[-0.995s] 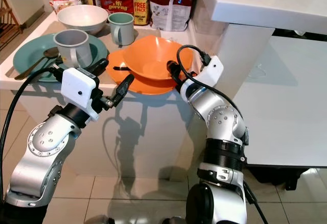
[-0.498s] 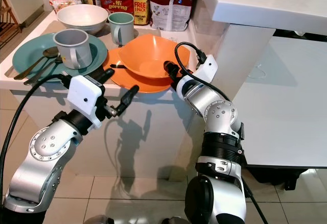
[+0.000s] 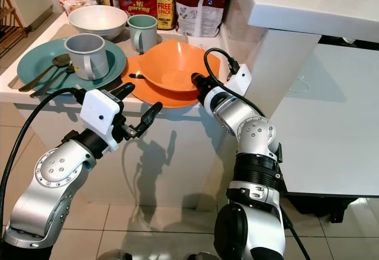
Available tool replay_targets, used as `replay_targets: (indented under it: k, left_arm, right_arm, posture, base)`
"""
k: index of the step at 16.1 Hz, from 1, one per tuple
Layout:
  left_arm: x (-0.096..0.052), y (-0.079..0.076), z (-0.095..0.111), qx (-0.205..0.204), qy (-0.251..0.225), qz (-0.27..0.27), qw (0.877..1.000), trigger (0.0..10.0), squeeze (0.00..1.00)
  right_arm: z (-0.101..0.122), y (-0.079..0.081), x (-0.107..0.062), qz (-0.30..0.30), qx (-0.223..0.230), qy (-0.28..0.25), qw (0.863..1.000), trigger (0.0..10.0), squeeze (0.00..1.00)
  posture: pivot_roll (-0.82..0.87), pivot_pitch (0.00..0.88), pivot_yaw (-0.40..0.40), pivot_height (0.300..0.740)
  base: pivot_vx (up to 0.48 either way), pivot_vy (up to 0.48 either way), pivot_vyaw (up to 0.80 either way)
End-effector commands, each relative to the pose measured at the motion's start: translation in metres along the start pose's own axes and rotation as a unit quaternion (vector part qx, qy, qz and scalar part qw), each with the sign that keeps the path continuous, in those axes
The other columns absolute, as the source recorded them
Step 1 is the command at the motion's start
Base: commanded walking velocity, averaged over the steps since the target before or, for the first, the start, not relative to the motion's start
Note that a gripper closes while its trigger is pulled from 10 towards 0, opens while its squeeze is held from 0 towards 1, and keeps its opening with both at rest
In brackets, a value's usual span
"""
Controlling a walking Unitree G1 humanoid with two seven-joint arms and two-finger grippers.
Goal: Setting the table
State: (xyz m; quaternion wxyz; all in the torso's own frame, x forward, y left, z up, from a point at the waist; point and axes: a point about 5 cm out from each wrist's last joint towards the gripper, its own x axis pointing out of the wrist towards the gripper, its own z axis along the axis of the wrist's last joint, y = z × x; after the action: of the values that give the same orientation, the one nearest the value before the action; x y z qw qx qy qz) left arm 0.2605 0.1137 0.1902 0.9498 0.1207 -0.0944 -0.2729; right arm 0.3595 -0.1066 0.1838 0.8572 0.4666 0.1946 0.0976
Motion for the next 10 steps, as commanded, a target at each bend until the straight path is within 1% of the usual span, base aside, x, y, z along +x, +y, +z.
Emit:
replay_targets:
  k: [1, 5, 10]
  left_arm:
    - [-0.0005, -0.0038, 0.0036, 0.005, -0.005, -0.013, 1.0, 10.0, 0.0]
    - [-0.0007, -0.0042, 0.003, 0.007, -0.004, -0.016, 1.0, 10.0, 0.0]
    - [0.0, -0.003, 0.0035, 0.01, -0.004, -0.015, 1.0, 10.0, 0.0]
  right_arm:
    - [0.0, 0.0074, 0.0009, 0.009, 0.004, 0.0, 1.0, 0.0, 0.0]
    - [-0.0004, 0.0045, -0.0005, 0.008, 0.012, 0.001, 1.0, 0.0, 0.0]
    - [-0.0003, 0.0043, -0.0021, 0.009, 0.022, -0.003, 1.0, 0.0, 0.0]
  posture:
    - [0.05, 0.02, -0.107, 0.74]
    - [0.06, 0.004, -0.106, 0.74]
    - [0.06, 0.01, -0.104, 0.74]
  base:
    - [0.0, 0.0, 0.0]
    - [0.0, 0.0, 0.0]
    - [0.0, 0.0, 0.0]
